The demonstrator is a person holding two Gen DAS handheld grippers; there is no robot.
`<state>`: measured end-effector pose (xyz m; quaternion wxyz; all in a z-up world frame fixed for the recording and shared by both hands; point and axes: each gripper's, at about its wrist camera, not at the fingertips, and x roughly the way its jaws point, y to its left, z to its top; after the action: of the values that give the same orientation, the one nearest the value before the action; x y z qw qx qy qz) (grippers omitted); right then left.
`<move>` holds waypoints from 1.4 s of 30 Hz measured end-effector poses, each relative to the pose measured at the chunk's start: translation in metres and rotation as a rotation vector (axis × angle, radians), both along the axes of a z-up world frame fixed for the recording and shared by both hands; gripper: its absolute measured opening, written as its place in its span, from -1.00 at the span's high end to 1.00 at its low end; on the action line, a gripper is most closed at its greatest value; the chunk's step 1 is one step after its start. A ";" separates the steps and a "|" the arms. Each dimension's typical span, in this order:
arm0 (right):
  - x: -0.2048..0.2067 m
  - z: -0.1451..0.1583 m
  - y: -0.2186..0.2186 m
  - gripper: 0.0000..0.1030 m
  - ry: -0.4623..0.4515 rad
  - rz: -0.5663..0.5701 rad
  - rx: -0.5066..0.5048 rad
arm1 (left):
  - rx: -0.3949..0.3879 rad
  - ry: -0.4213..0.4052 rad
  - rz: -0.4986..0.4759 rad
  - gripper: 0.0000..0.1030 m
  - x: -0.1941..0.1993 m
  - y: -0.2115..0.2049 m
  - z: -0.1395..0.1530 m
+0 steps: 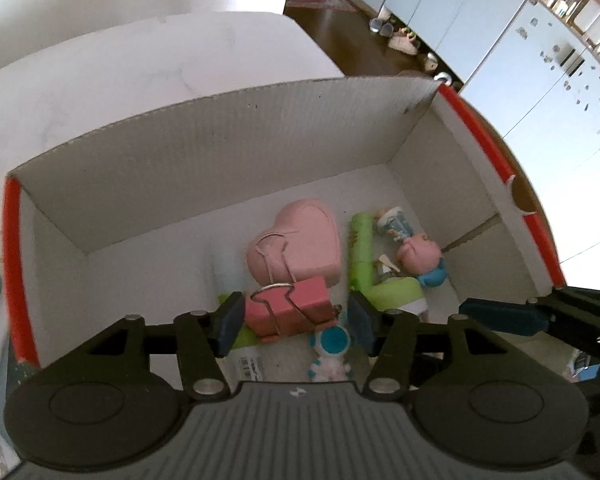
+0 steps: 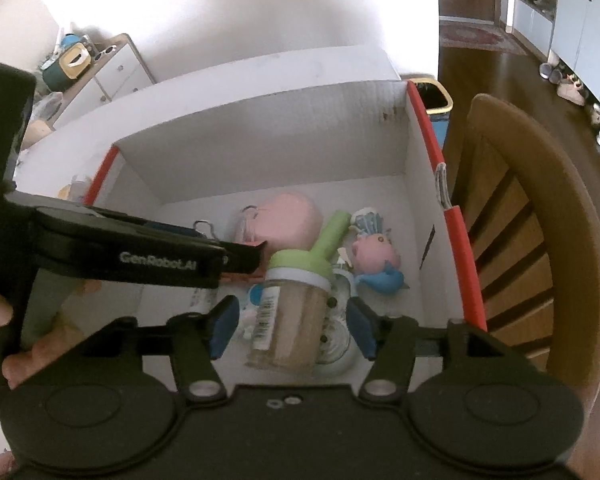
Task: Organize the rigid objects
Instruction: 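Lower the binder clip and jar into the red box and open both tools, then withdraw both open tools from the box toward the remaining table objects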
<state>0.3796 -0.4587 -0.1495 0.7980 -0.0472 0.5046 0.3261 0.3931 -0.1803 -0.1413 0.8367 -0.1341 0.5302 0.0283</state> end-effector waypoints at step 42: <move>-0.121 0.080 0.069 -0.94 -0.176 0.000 0.234 | 0.093 -0.356 0.029 -0.50 -0.196 0.087 0.102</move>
<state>0.2583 -0.3892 -0.0696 0.8391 0.0179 0.3913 0.3775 0.1969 -0.0929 -0.0396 0.9222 -0.1057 0.3697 0.0408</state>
